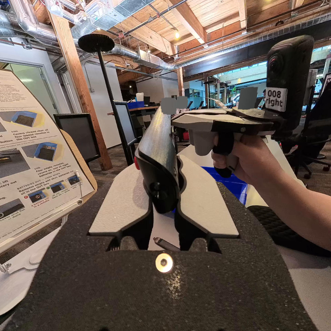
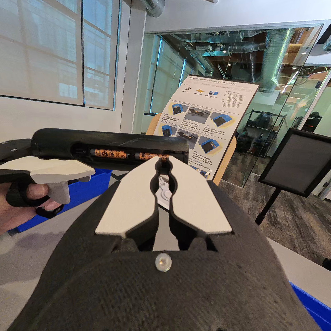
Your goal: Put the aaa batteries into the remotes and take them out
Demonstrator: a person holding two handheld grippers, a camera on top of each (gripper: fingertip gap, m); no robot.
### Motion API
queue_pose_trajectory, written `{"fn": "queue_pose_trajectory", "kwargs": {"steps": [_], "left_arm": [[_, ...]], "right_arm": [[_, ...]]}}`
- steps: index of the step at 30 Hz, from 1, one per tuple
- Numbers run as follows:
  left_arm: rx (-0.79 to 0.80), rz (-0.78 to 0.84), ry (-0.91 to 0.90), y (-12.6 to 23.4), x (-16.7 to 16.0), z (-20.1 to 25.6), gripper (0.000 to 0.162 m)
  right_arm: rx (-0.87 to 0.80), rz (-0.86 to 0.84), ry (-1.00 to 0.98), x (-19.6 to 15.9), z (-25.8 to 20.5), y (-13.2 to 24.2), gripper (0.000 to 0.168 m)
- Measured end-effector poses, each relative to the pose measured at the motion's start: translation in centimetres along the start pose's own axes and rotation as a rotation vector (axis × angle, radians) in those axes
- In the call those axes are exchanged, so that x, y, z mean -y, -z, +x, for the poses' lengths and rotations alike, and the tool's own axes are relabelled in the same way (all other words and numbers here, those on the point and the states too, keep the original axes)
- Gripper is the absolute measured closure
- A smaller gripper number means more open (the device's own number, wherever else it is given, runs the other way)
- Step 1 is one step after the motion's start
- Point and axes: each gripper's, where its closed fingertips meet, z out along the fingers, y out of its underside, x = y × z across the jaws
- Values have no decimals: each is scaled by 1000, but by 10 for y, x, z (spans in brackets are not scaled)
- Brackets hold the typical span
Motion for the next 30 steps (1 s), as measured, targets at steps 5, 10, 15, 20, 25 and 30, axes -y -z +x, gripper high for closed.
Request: {"fn": "queue_pose_trajectory", "kwargs": {"steps": [5, 10, 15, 20, 25, 30], "left_arm": [[10, -25, 20, 2, 0, -7, 139], [31, -17, -29, 0, -2, -5, 139], [-23, -6, 68, 2, 1, -6, 139], [-92, 12, 230, 3, 2, -13, 139], [-156, -10, 378, 10, 3, -26, 138], [-256, -136, 446, 12, -8, -20, 138]], "right_arm": [[5, -58, 55, -7, -2, -3, 161], [-34, -44, 74, -7, 1, -3, 164], [44, -4, -22, -2, -3, -1, 164], [129, 3, 67, 2, -17, -1, 156], [113, 39, 327, 17, -6, 15, 156], [288, 5, 492, -1, -25, 18, 153]]}}
